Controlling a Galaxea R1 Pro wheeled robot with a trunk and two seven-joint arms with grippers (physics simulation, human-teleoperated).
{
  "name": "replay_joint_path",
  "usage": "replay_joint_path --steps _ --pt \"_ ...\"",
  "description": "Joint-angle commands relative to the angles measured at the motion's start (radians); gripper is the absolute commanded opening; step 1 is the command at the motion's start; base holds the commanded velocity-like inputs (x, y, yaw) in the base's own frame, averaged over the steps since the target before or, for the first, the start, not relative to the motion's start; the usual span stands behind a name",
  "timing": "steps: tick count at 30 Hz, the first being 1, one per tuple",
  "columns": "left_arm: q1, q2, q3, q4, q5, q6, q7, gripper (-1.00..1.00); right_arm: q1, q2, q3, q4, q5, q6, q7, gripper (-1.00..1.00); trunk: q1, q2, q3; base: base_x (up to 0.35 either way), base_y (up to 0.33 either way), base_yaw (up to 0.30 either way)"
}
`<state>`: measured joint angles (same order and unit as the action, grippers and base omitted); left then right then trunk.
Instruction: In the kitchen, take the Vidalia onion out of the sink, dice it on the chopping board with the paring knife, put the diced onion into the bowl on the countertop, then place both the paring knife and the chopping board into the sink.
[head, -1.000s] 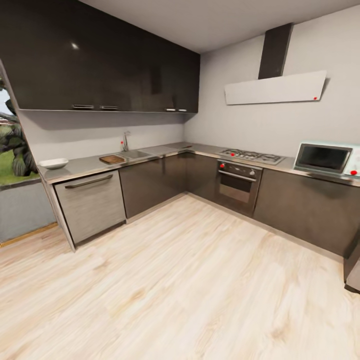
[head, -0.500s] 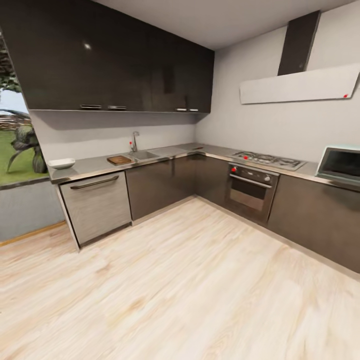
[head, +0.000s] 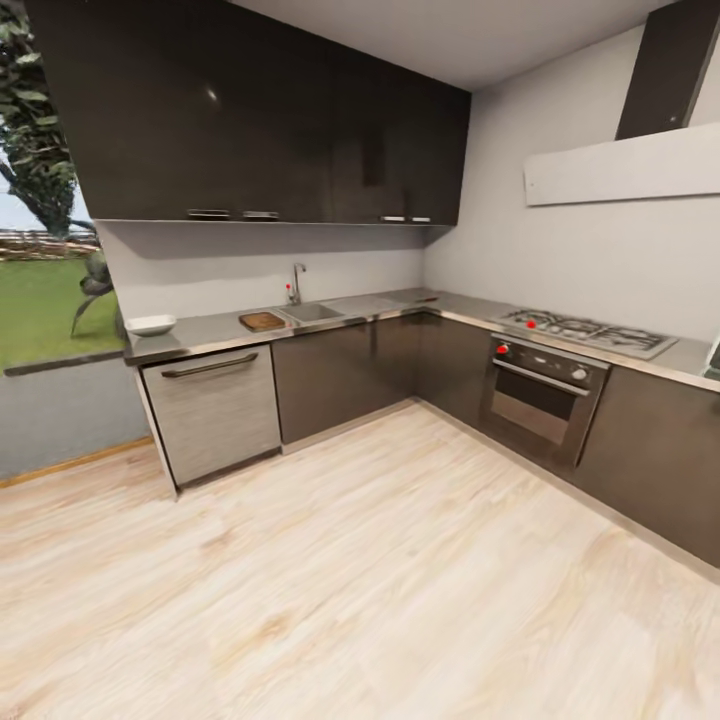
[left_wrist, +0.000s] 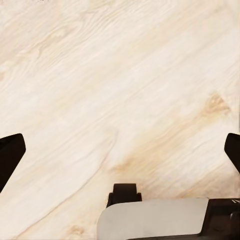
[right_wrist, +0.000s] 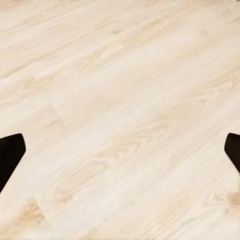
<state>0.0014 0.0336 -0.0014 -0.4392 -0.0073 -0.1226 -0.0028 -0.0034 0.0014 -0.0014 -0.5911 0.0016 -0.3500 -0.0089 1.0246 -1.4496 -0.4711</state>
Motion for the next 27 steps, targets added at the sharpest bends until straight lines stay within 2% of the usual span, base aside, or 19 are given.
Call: replay_joint_path --steps 1,27 --pt "0.0 0.0 0.0 -0.001 -0.001 -0.002 0.0 1.0 0.0 0.0 0.0 0.0 0.0 -0.003 -0.001 1.0 0.0 0.0 -0.001 0.253 -0.24 0.263" --pt "0.0 0.0 0.0 -0.001 0.0 -0.018 0.0 1.0 -0.001 0.0 0.0 -0.001 0.001 -0.003 -0.002 1.0 0.0 0.0 -0.001 0.249 -0.241 0.275"
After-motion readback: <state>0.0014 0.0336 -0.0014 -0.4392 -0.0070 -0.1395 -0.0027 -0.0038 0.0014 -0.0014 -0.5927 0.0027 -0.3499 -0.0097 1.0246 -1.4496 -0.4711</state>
